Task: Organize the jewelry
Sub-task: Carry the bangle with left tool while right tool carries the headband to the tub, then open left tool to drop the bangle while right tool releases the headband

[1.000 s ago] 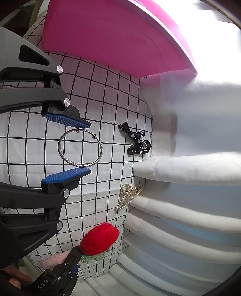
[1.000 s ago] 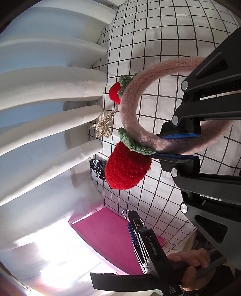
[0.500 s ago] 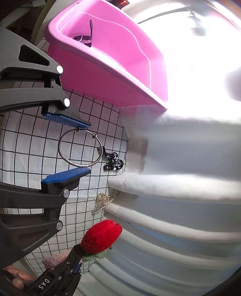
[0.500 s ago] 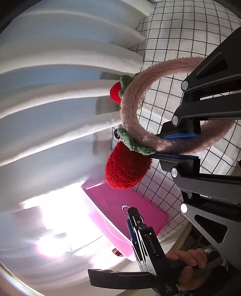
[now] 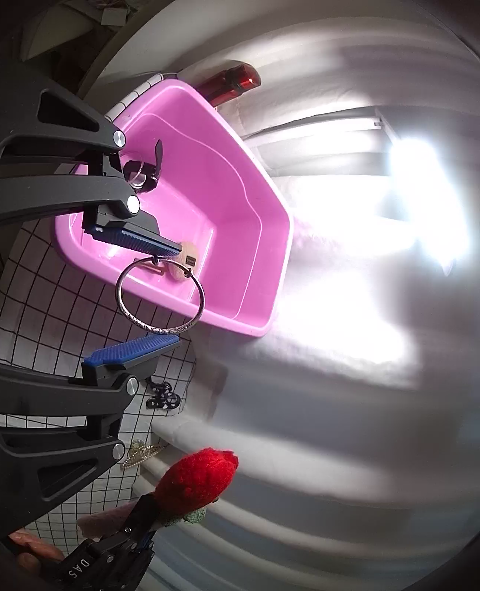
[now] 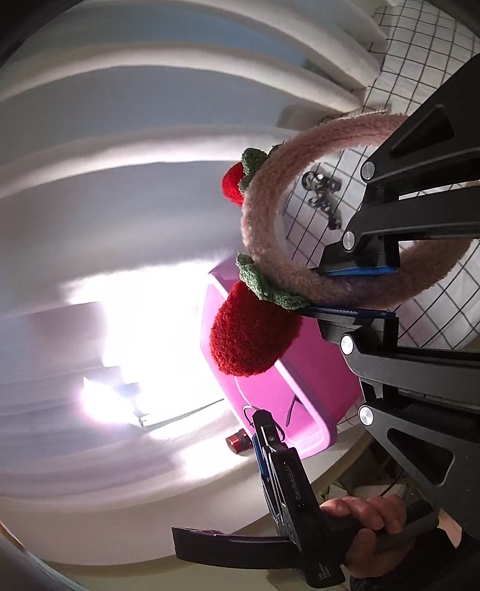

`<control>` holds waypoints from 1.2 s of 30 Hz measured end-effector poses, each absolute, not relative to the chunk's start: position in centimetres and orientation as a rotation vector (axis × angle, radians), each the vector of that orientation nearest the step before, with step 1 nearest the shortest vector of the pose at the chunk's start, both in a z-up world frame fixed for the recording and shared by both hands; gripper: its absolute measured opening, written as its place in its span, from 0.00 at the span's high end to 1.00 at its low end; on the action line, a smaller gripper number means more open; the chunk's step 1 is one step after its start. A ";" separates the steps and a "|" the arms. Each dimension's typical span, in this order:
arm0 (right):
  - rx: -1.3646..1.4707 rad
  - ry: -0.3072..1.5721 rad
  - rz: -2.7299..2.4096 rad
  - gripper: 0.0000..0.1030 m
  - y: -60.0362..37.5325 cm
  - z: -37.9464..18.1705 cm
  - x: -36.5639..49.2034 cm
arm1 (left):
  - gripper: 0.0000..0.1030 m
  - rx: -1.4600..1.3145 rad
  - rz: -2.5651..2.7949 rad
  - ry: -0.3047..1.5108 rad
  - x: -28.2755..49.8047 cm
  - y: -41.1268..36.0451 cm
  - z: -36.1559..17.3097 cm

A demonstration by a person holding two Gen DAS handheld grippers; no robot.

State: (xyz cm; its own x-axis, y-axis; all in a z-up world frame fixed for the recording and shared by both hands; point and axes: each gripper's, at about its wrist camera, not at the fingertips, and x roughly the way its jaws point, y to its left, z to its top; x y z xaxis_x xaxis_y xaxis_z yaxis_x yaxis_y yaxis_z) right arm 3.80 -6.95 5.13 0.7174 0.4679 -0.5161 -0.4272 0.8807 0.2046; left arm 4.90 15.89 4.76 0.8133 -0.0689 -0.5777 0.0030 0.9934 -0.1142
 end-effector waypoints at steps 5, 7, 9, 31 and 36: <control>0.026 0.547 0.577 0.87 -2.5 7.0 6.6 | 0.58 -0.138 0.042 0.604 6.0 20.4 5.6; 0.009 0.539 0.606 0.87 -0.7 7.5 7.8 | 0.58 -0.149 0.065 0.606 6.6 22.1 5.7; -0.006 0.536 0.630 0.87 1.0 8.0 9.0 | 0.58 -0.156 0.085 0.609 7.3 23.5 5.6; -0.160 0.739 0.696 0.87 13.4 4.8 20.2 | 0.58 -0.214 0.146 0.810 15.2 29.8 -0.5; -0.206 0.783 0.668 0.87 14.6 3.7 21.4 | 0.58 -0.199 0.158 0.854 16.3 29.8 -1.3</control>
State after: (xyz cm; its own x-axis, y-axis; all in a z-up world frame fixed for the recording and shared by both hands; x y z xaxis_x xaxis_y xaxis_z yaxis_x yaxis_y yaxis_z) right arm 21.42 14.63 3.74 0.5167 0.4788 -0.7097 -0.6256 0.7771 0.0688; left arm 16.32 29.76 -1.32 0.6473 0.0589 -0.7600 -0.2176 0.9698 -0.1102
